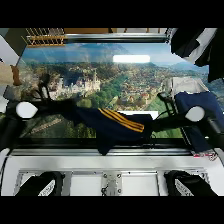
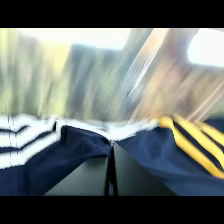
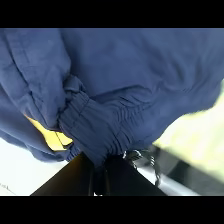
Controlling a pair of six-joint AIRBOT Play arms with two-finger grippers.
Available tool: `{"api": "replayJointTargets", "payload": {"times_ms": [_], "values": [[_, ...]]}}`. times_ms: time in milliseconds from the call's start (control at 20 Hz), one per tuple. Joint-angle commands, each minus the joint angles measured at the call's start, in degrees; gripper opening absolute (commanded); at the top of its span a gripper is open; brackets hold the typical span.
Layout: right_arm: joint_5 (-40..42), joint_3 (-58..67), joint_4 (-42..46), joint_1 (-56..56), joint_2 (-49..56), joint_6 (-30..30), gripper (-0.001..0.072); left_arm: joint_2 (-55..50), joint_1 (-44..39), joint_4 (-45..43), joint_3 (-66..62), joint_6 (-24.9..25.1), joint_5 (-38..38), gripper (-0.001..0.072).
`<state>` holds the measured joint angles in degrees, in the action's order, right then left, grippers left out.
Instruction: Fold the clothes and pants, and hang the long-sleeved shirts on hangers.
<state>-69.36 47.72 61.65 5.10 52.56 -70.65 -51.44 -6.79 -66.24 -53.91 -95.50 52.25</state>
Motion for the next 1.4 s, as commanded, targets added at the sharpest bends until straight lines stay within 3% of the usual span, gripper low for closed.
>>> {"api": "replayJointTargets", "payload": {"times_ms": [0,300,750,900,1000,1200,1350], "values": [[-4.57,16.79,3.74,-0.02,-8.2,-1.09,0.0023,8.37,1.53,-0.61,-14.03,0.13,-0.39,0.0006],[2.01,30.97,3.72,-0.02,-17.05,-10.84,0.0023,21.14,1.53,0.26,-26.93,0.11,-1.88,0.0006],[-13.68,30.95,2.82,0.0,-19.54,-25.57,0.0022,29.33,1.55,0.24,-27.63,-3.98,-1.09,0.0006],[-15.04,30.84,-0.9,0.04,-17.29,-34.53,0.0022,22.21,1.53,0.22,-27.34,-4.02,1.9,0.0006],[-18.27,30.14,-1.22,0.11,-13.66,-37.33,0.0022,14.32,1.53,0.22,-25.38,-3.98,1.49,0.0006],[-15.58,24.81,2.05,0.07,-1.22,-33.68,0.0023,-10.62,0.76,0.48,-26.58,-3.91,-4.42,0.0006],[-3.48,24.39,7.3,-0.04,10.6,-31.41,0.0022,-31.69,-1.18,2.05,-38.38,0.46,-4.72,0.0006]]}}
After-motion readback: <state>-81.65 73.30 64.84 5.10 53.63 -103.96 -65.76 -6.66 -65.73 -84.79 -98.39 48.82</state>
